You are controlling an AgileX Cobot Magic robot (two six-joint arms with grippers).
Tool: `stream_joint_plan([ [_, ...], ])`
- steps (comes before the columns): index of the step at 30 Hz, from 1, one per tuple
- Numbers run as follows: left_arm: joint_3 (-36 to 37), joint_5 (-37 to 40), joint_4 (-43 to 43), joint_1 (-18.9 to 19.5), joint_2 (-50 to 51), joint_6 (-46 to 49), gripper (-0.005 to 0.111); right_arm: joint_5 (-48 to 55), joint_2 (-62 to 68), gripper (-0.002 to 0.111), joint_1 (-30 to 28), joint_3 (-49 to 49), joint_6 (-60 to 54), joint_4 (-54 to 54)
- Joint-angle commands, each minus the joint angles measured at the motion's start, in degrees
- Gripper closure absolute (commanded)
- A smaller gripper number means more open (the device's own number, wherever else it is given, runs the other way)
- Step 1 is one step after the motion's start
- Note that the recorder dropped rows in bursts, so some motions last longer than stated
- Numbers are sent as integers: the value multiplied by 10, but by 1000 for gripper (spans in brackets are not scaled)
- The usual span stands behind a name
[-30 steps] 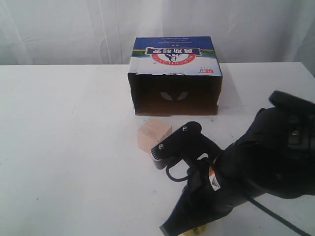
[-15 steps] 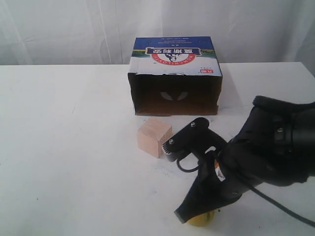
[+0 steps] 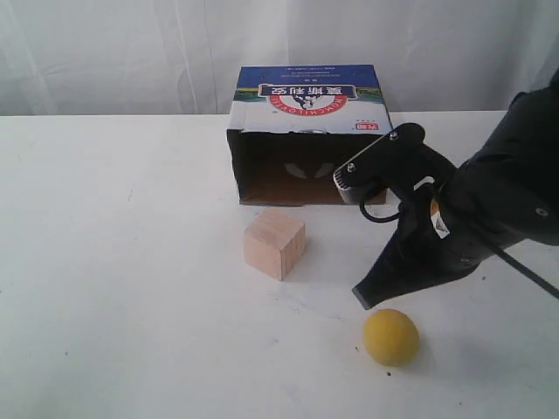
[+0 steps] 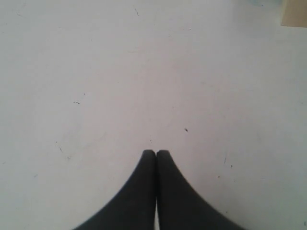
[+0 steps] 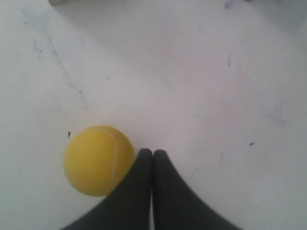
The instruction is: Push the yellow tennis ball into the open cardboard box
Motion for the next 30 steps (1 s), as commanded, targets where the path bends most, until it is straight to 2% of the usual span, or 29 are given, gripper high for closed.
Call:
stream_joint_plan([
  [1,2,10,1,-3,-3,1,107,-15,-1,108,-6,28,4,2],
  [14,2,10,1,-3,-3,1,107,-97,101,108,-63,53,1,-2],
  [23,2,10,1,-3,-3,1,107,-128,126,108,-64,53,-2,-19],
  [27,2,10,1,-3,-3,1,107,-103,115,108,-64,35,10,-77],
  [30,2,10,1,-3,-3,1,107,-27,79,108,-81,36,110,-172],
])
